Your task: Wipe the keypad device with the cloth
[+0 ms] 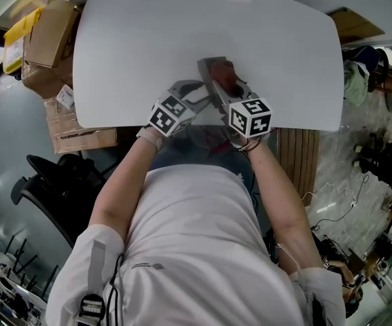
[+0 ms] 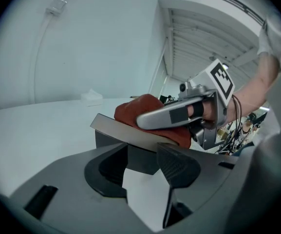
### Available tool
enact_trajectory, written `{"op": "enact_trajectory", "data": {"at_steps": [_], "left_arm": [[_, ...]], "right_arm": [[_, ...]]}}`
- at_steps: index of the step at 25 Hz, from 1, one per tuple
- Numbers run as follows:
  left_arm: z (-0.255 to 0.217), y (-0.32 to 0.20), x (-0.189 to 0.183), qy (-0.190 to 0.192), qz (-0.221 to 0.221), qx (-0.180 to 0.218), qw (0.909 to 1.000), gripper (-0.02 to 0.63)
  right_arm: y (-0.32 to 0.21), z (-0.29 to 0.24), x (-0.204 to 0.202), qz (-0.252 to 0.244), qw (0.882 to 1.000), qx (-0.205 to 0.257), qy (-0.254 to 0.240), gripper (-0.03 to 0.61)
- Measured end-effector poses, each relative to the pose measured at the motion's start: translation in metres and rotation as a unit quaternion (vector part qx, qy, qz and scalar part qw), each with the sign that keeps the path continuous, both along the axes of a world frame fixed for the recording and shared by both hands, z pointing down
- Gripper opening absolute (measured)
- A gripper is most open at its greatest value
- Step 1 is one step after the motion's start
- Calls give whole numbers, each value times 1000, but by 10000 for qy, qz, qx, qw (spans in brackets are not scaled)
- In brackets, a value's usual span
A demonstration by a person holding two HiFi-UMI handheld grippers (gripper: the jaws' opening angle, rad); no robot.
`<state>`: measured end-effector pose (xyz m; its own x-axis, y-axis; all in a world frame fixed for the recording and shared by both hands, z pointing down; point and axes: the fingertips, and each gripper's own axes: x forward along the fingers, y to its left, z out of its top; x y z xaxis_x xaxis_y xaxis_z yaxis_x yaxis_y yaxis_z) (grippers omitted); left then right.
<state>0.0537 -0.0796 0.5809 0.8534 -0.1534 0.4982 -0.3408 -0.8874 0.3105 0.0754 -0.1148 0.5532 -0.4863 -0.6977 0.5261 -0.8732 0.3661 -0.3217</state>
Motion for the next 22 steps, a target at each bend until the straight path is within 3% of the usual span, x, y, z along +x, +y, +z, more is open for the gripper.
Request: {"op": "enact_trajectory", "data": {"at_steps": [22], "left_arm": [[-5,0,1,-71,-126,35,9999,179]], "right_arm": [[-11,49,53,388,9978,-494,-227,54]]}}
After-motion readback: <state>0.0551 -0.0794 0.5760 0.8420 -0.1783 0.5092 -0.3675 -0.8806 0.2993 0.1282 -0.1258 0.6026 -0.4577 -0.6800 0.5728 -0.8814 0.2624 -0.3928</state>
